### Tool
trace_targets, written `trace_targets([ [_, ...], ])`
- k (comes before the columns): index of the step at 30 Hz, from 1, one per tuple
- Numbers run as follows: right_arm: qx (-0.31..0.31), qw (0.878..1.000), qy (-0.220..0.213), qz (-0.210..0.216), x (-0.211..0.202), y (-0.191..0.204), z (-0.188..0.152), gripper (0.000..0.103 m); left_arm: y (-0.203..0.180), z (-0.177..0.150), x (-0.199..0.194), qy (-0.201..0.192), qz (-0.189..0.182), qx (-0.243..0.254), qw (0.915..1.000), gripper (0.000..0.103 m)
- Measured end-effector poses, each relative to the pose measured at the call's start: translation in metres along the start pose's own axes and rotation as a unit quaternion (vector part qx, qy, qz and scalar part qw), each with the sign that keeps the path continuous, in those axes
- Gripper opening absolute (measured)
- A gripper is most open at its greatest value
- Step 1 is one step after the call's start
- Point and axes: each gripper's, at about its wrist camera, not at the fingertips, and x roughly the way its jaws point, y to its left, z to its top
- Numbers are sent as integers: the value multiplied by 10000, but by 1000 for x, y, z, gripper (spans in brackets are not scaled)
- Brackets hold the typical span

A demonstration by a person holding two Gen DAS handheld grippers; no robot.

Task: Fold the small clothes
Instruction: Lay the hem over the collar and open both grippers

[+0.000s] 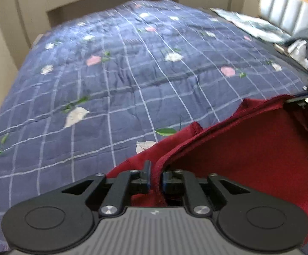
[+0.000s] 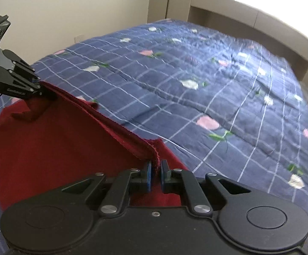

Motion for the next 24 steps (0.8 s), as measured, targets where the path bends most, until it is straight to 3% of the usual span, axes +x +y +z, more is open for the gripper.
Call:
trace_targets([
  [2, 98, 9999, 65, 31, 13, -8, -4, 19, 9, 3, 10, 131, -2, 35, 9999, 43],
  [4, 227, 9997, 110, 7, 24, -16, -8, 28, 19, 7, 15, 196, -69, -14, 9998, 57],
  [10, 794, 9967, 30, -148, 40, -47, -23, 32, 52, 16, 18, 339, -393, -22, 9987, 91],
  [15, 1046, 9938, -58, -366, 42, -61, -31, 35, 65, 24, 21, 506, -435, 136, 9977, 100],
  [19, 895, 9941, -211, -577, 36, -58, -32, 38, 73, 27, 22, 810, -737, -37, 9940, 102],
  [24, 747, 9924, -300, -930, 30, -56, -32, 39, 83, 30, 10, 513, -970, -369, 9933, 102],
])
